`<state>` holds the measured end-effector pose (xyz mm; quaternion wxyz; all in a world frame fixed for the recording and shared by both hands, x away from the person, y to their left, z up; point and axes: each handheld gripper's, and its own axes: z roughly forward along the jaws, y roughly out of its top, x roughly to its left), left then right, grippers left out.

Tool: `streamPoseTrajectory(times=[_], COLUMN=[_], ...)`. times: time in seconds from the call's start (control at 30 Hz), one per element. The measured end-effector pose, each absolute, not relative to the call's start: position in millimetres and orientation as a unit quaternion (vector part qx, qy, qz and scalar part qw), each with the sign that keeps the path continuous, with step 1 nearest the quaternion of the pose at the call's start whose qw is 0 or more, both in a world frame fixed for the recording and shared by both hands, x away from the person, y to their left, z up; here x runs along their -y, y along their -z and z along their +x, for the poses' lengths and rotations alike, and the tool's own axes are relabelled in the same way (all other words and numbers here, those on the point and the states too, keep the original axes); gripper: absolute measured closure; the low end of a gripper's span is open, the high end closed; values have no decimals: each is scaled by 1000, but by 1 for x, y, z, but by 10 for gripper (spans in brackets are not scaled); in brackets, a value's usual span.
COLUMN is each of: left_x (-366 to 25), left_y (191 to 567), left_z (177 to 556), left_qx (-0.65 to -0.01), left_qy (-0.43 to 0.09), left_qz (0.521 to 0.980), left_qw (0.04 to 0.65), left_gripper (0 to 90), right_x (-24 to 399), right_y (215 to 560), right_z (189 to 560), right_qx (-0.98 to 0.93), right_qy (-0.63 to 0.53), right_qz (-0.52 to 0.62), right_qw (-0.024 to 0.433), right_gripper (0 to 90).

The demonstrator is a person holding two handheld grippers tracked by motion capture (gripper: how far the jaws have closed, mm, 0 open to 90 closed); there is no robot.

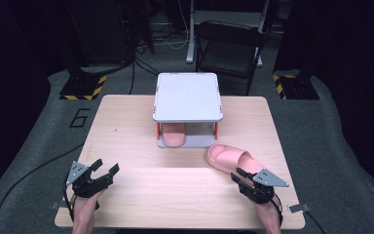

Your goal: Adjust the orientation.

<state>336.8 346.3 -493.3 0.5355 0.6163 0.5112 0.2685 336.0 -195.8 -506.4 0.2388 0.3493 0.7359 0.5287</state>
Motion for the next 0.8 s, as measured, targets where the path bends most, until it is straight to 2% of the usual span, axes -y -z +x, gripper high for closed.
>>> streamPoseTrajectory(times=[0.13,0.23,0.33,0.43,0.63,0.8], left_x=[-346,-347,-349,-351,-352,-347], left_y=[493,493,492,490,491,490], left_z=[336,335,336,335,337,337], left_qx=[-511,-514,-513,-515,-518,-512], left_qy=[-268,-268,-267,-270,-271,-271], left_qz=[615,614,614,612,610,614], left_qw=[537,536,536,536,535,537], left_gripper=[228,228,228,229,230,230], right_x=[199,217,235,251,273,285], right_y=[498,500,504,511,521,522], right_z=[332,343,360,372,365,361], right_qx=[-733,-704,-699,-706,-688,-676], right_qy=[-514,-498,-474,-450,-463,-455], right_qz=[346,394,420,448,468,485], right_qw=[282,318,332,315,306,317], right_gripper=[560,528,467,414,408,362])
